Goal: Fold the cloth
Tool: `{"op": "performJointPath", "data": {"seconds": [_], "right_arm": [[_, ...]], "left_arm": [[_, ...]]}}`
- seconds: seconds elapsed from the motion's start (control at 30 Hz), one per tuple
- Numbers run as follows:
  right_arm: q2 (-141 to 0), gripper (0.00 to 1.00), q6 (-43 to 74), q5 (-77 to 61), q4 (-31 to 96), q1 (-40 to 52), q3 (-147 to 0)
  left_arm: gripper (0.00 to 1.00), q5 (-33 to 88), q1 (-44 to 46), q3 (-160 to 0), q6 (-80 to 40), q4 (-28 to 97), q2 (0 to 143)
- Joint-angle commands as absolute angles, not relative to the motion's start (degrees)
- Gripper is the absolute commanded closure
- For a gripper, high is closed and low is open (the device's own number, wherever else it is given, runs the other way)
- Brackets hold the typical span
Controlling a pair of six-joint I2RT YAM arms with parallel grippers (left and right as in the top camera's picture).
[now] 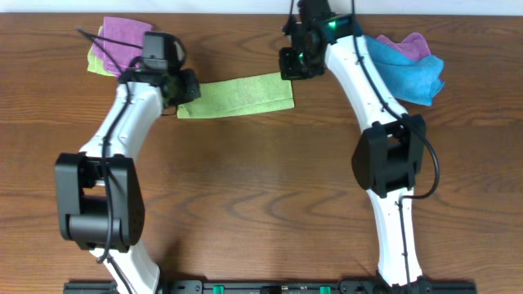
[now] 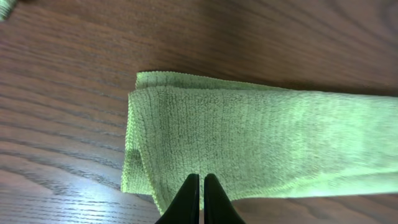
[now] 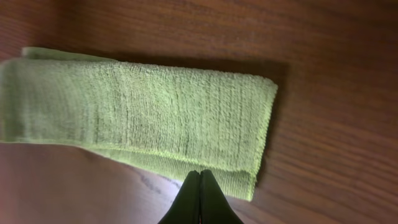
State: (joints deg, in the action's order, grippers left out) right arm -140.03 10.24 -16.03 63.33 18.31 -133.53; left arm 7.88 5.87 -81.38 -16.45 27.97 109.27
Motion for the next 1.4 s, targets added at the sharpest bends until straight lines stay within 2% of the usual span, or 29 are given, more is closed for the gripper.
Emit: {"op": "performJointPath", "data": {"seconds": [0.0, 0.63, 1.37], "right_arm": [[-140.18, 0.99, 8.56, -11.33, 62.61, 18.72, -134.02], [-147.26, 0.99, 7.6, -10.81, 58.15, 19.94, -132.18], [-150.69, 0.99, 7.2, -8.78, 72.73, 21.78, -132.16]], "left_arm": [[0.94, -2.11, 7.88, -82.24, -15.81, 26.98, 109.25], [0.94, -0.16, 8.45, -82.24, -18.39, 23.79, 120.86], [0.94, -2.09, 8.16, -82.24, -16.69, 25.06, 121.3]]}}
